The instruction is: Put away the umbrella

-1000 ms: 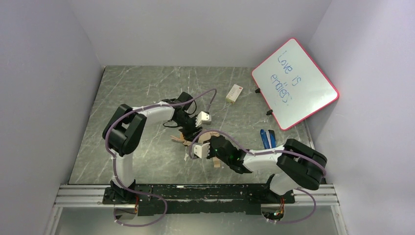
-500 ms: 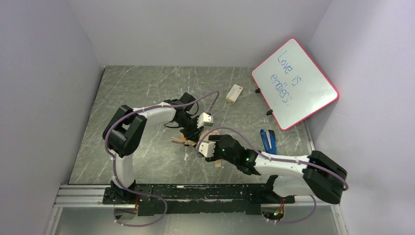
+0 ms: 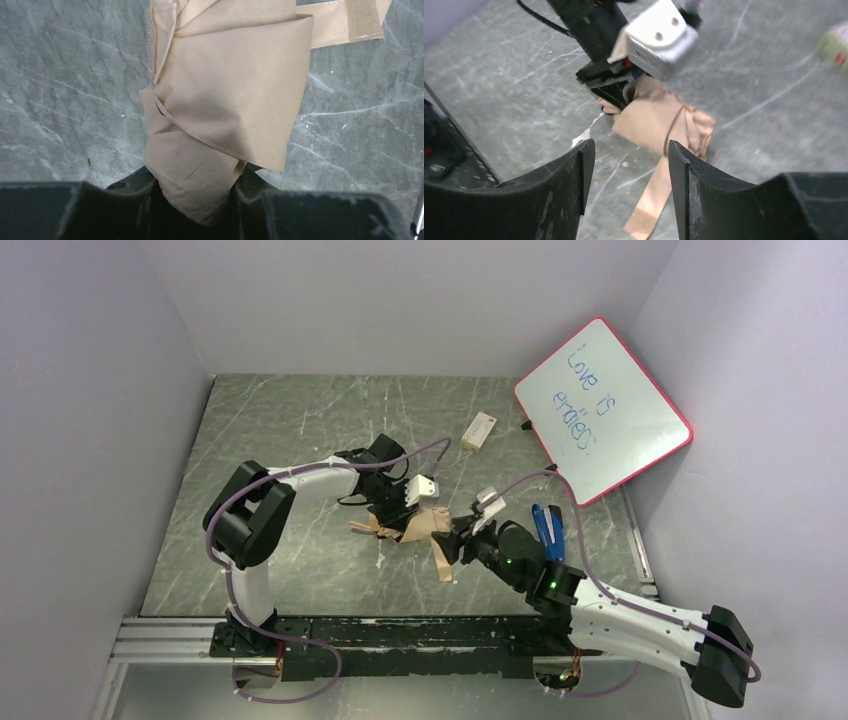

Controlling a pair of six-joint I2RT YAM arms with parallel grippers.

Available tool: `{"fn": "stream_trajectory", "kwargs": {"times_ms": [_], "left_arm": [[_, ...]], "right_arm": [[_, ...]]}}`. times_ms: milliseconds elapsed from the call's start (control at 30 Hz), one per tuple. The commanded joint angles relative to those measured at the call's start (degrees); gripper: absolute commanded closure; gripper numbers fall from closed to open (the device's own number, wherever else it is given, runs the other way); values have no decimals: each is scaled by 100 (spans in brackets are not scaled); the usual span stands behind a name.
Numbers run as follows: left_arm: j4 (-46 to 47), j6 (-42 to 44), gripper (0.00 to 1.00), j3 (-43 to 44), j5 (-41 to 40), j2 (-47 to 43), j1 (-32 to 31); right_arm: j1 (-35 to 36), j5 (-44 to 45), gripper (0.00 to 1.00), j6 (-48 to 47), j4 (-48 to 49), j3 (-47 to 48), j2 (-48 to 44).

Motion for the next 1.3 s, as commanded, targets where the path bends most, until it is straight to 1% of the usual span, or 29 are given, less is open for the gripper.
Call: {"fn": "stream_trajectory", "kwargs": {"times_ms": [0, 67, 167, 233, 367, 467, 533, 667, 767, 933, 1100, 1267], "left_arm": [[567, -60, 95, -231, -1068, 18, -76], [746, -120, 95, -335, -1276, -64, -155], [916, -245, 95, -482, -1582, -146, -292], [1016, -294, 95, -618, -1740, -193, -363], [1168, -390, 95, -793, -2020, -275, -522], [1255, -455, 95, -917, -2099, -355, -560], [1242, -448, 95, -938, -2122, -362, -566], [1217, -418, 95, -941, -2177, -384, -567], [1219, -447, 95, -902, -2144, -350, -563], [1165, -435, 95, -854, -2113, -292, -568], [1174, -410, 95, -878, -2126, -347, -568], [1156, -401, 95, -857, -2118, -316, -568]], "right_arm": [[20, 726, 42, 2603, -652, -181, -301], [27, 1027, 43, 3028, -1141, -38, -262], [20, 1367, 43, 3691, -2241, 373, 124], [18, 1339, 43, 3812, -2790, 619, 485], [19, 1237, 41, 4257, -3352, 918, 1148], [-3, 1069, 41, 4449, -3165, 783, 1333], [-46, 825, 41, 4487, -2874, 577, 1380], [-92, 321, 39, 4392, -2470, 402, 1583], [-88, 116, 38, 4241, -2287, 369, 1894], [-91, 445, 38, 4213, -2202, 338, 2316], [-86, 940, 39, 4282, -2611, 615, 2648], [-63, 1156, 41, 4113, -2973, 900, 3061]]}}
